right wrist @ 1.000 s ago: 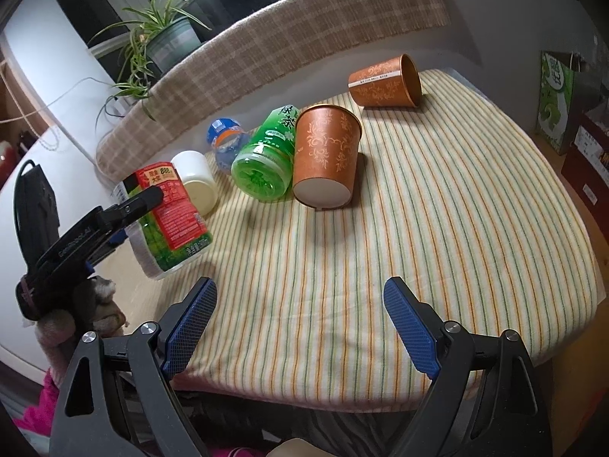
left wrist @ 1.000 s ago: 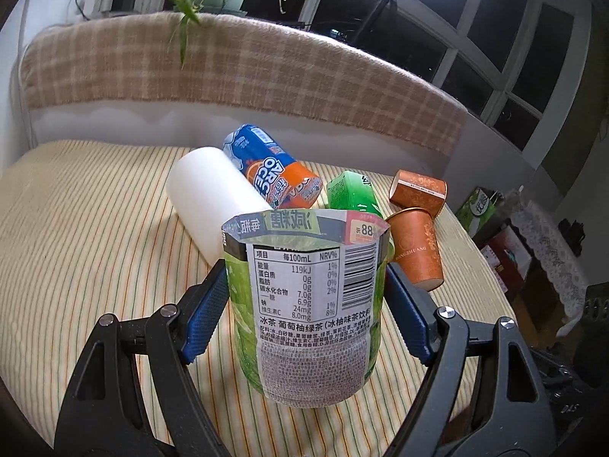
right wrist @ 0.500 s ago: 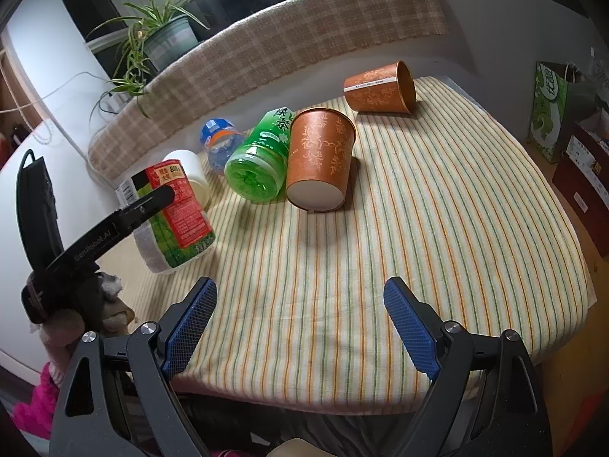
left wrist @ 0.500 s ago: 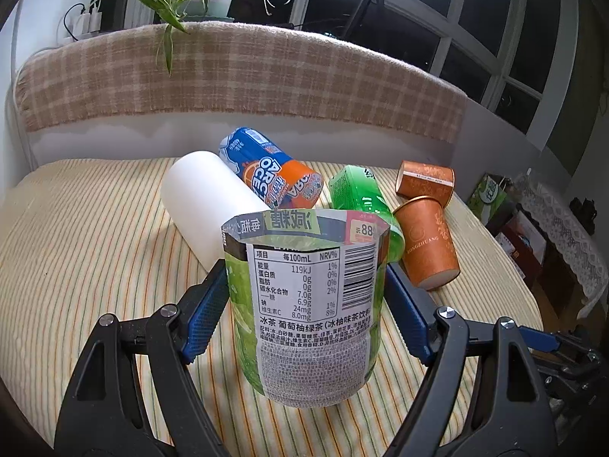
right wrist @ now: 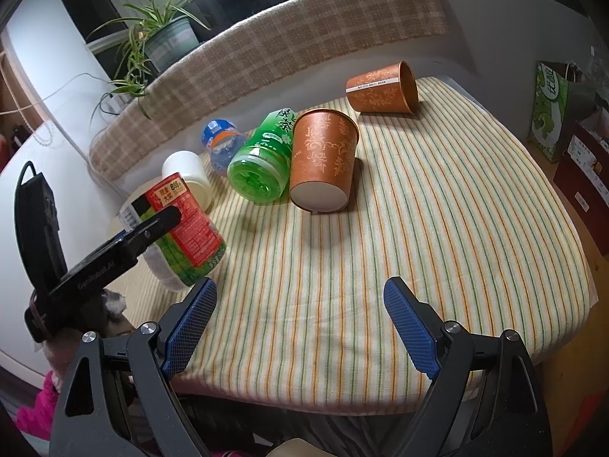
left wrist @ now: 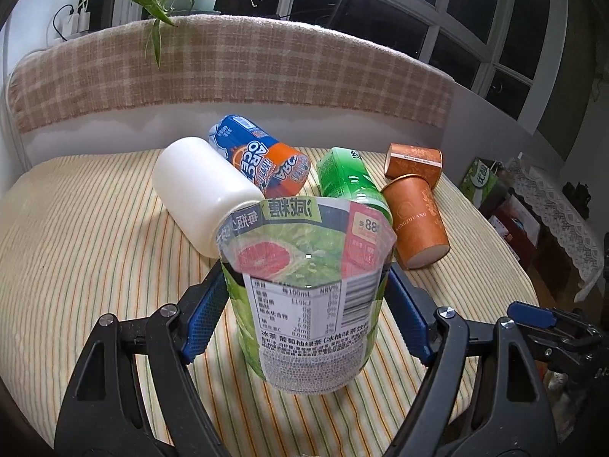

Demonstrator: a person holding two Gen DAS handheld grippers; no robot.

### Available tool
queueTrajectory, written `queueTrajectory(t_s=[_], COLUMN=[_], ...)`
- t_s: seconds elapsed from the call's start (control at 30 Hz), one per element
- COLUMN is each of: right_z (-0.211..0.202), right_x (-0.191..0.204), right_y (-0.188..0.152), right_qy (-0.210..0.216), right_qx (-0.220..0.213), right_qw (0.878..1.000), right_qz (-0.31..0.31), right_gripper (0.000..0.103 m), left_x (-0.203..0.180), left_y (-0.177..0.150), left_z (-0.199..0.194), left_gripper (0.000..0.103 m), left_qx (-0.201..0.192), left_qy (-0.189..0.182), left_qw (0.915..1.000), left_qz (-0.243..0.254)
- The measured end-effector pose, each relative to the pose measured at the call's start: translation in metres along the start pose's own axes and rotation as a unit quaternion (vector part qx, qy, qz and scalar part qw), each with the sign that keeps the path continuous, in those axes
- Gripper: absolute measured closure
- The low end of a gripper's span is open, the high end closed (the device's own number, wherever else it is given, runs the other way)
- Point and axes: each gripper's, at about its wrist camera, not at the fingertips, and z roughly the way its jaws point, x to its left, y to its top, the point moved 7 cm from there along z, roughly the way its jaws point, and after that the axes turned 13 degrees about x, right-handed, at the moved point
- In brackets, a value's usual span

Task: Flip cup upright
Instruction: 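Lift the cup with the left gripper and rotate it rim-up, then lower the cup upright onto the table and open the left gripper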

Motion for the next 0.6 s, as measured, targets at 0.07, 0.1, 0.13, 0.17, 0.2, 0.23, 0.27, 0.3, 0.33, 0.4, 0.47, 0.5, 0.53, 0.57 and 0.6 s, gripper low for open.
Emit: queueTrajectory(t_s=[0.07, 0.1, 0.13, 0.17, 0.2, 0.23, 0.27, 0.3, 0.33, 0.4, 0.47, 0.5, 0.53, 0.57, 0.6], right_z=[0.001, 0.001, 0.001, 0.001, 0.001, 0.000, 0.000, 0.000, 0.000, -0.001, -0.002, -0.002, -0.002, -0.002, -0.002], right_x=[0.002, 0.002, 0.003, 0.004, 0.004, 0.004, 0.005, 0.006, 0.007, 0.008, 0.008, 0.007, 0.007, 0.006, 0.006], right_y=[0.000, 0.000, 0.000, 0.000, 0.000, 0.000, 0.000, 0.000, 0.000, -0.001, -0.001, -0.001, -0.002, -0.002, -0.002], right_qy=[0.000, 0.000, 0.000, 0.001, 0.002, 0.002, 0.003, 0.002, 0.002, 0.002, 0.003, 0.003, 0.003, 0.004, 0.004], right_qx=[0.001, 0.001, 0.002, 0.002, 0.002, 0.002, 0.002, 0.001, 0.001, 0.000, -0.001, -0.001, -0.001, -0.001, -0.001], right_qw=[1.000, 1.000, 1.000, 1.000, 1.000, 1.000, 1.000, 1.000, 1.000, 1.000, 1.000, 1.000, 1.000, 1.000, 1.000], right_qz=[-0.002, -0.002, -0.002, -0.002, -0.001, -0.002, -0.002, -0.003, -0.005, -0.007, -0.007, -0.007, -0.006, -0.005, -0.005], right_gripper=[0.013, 0.013, 0.013, 0.013, 0.013, 0.013, 0.013, 0.013, 0.013, 0.013, 0.013, 0.013, 0.013, 0.013, 0.013], left_x=[0.000, 0.000, 0.000, 0.000, -0.001, -0.001, -0.001, -0.002, -0.002, -0.004, -0.005, -0.006, -0.008, -0.009, -0.009], left_y=[-0.002, -0.003, -0.004, -0.005, -0.006, -0.007, -0.008, -0.009, -0.010, -0.013, -0.016, -0.018, -0.019, -0.021, -0.022], left_z=[-0.001, -0.001, -0.001, -0.002, -0.002, -0.001, -0.001, 0.000, 0.000, 0.002, 0.004, 0.005, 0.006, 0.006, 0.006], left_gripper=[0.021, 0.021, 0.021, 0.021, 0.021, 0.021, 0.020, 0.019, 0.018, 0.017, 0.016, 0.015, 0.014, 0.014, 0.013], left_qx=[0.003, 0.004, 0.006, 0.006, 0.009, 0.013, 0.016, 0.019, 0.023, 0.030, 0.036, 0.038, 0.042, 0.043, 0.044], left_qy=[-0.005, -0.008, -0.010, -0.012, -0.015, -0.018, -0.020, -0.024, -0.027, -0.034, -0.037, -0.036, -0.036, -0.036, -0.036], left_qw=[1.0000, 1.0000, 0.9999, 0.9999, 0.9998, 0.9997, 0.9997, 0.9995, 0.9994, 0.9990, 0.9987, 0.9986, 0.9985, 0.9984, 0.9983], left_qz=[0.000, 0.000, -0.001, -0.001, 0.000, 0.000, 0.000, 0.001, 0.000, -0.003, -0.001, 0.002, 0.005, 0.007, 0.009])
